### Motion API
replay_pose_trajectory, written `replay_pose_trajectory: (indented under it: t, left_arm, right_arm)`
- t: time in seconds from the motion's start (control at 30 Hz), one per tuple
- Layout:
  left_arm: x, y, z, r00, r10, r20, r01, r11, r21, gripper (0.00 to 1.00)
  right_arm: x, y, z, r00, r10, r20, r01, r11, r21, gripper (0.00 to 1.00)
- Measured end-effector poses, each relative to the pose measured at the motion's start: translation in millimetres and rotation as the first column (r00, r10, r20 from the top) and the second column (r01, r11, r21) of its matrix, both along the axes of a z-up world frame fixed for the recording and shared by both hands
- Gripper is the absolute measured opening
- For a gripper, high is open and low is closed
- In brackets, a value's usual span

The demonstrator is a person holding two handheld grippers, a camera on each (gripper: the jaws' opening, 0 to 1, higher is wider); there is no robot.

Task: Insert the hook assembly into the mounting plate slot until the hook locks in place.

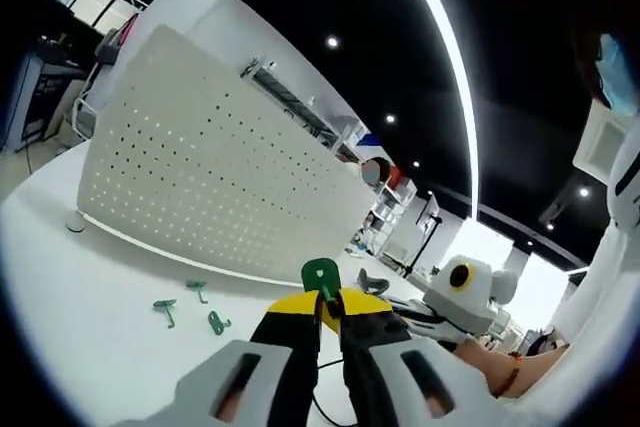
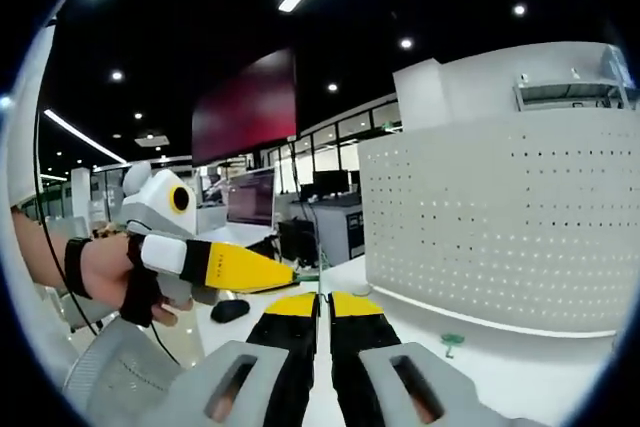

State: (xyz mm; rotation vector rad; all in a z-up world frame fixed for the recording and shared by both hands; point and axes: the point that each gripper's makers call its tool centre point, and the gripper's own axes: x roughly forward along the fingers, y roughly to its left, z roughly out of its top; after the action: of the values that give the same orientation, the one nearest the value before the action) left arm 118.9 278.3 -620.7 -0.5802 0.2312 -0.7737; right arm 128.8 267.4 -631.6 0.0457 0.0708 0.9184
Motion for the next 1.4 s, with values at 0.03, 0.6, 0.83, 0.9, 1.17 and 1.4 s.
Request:
replay_pose_trajectory:
  t: [0.03,0.6,0.83,0.9,1.17,1.4]
  left_arm:
    - [0.3,0,-0.3,1.0,0.0,-0.002,0.0,1.0,-0.001,0.06]
    - [6.1,-1,3.7,0.999,0.04,0.009,-0.04,0.999,-0.027,0.04]
    - [8.0,2,7.0,0.999,0.043,0.023,-0.042,0.999,-0.012,0.03]
    - [8.6,3,7.5,0.999,0.044,0.03,-0.044,0.999,0.008,0.03]
    - [16.8,11,11.6,0.996,0.069,0.064,-0.072,0.996,0.046,0.03]
    - [24.4,14,18.6,0.988,0.097,0.119,-0.108,0.99,0.087,0.03]
  right_arm:
    - [0,0,-0.4,1.0,0.0,-0.004,0.0,1.0,0.001,0.02]
    - [2,1,6.9,0.999,-0.033,0.002,0.033,0.998,0.047,0.03]
    - [0,4,9.0,1.0,-0.006,0.025,0.005,0.999,0.037,0.04]
    - [0,4,9.5,1.0,0.0,0.027,-0.001,0.999,0.033,0.05]
    - [2,0,5.5,1.0,0.004,0.025,-0.004,1.0,0.003,0.09]
    - [3,-12,-0.4,1.0,-0.011,0.006,0.011,1.0,-0.021,0.11]
